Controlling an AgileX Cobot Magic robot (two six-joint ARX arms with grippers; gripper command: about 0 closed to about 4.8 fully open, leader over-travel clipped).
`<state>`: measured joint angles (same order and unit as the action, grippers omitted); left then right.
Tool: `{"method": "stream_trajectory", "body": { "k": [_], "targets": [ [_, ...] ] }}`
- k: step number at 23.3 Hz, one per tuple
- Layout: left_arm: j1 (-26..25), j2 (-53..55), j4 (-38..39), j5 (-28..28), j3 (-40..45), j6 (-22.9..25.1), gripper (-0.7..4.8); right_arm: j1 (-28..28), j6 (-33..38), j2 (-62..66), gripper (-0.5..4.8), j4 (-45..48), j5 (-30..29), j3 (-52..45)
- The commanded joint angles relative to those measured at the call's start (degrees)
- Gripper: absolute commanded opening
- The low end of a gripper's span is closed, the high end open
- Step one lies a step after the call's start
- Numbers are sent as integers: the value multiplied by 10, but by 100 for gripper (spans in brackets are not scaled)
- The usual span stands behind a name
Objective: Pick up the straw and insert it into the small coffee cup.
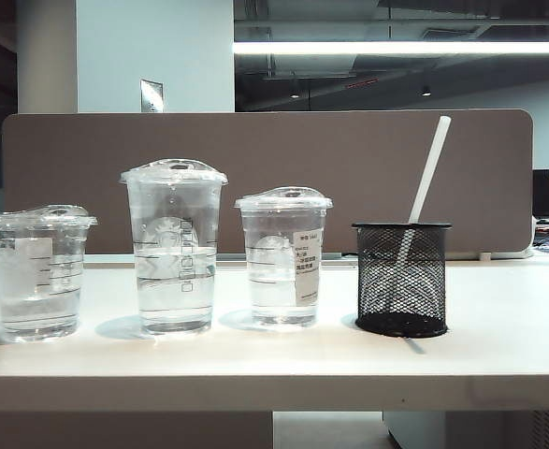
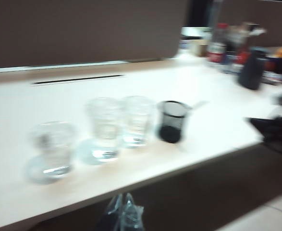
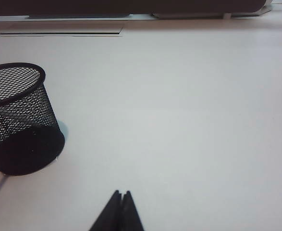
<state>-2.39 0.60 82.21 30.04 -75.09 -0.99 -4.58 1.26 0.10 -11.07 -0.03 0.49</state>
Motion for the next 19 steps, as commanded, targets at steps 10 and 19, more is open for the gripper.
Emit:
{"method": "stream_trajectory", "body": {
  "k": [10, 19],
  "targets": [
    [0, 1, 1, -69, -1, -10, -5, 0, 0, -1, 0, 6, -1, -3],
    [0, 1, 1, -69, -1, -10, -5, -1, 68, -1, -3, 26, -1, 45]
  ]
}}
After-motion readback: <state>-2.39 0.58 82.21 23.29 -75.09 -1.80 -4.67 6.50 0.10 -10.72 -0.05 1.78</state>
